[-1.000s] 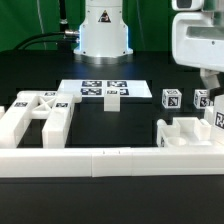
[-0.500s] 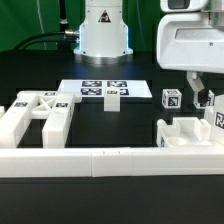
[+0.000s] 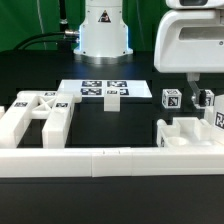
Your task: Assemble chair
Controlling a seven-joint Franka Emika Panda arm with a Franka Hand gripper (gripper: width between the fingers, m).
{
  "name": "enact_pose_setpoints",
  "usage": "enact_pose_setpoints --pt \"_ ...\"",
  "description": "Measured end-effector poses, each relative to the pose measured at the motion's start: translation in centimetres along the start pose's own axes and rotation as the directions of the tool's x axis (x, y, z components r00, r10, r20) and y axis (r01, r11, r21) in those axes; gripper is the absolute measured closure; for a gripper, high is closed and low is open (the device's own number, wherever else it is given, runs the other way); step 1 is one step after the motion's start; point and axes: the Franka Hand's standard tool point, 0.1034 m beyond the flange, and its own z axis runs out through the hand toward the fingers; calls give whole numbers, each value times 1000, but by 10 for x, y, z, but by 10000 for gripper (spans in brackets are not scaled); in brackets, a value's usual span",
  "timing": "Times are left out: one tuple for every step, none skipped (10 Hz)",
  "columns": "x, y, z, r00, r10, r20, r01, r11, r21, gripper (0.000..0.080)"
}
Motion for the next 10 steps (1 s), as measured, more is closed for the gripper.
enact_pose_setpoints --pt "0 0 1 995 -96 0 96 995 -5 150" --pt "0 1 1 981 -192 2 192 981 -14 150" --pt "1 2 1 950 -312 4 312 950 -28 150" --pt "2 2 1 931 -366 2 366 930 -28 150" --pt "2 3 1 917 -398 3 398 917 -28 150" --pt "2 4 1 913 -408 4 408 912 -28 150" --pt "2 4 1 913 -407 4 407 913 -28 274" --pt "2 4 1 913 -407 4 407 913 -28 408" --pt "2 3 1 918 -397 3 397 917 -27 408" --pt "2 3 1 922 -386 3 386 922 -26 514"
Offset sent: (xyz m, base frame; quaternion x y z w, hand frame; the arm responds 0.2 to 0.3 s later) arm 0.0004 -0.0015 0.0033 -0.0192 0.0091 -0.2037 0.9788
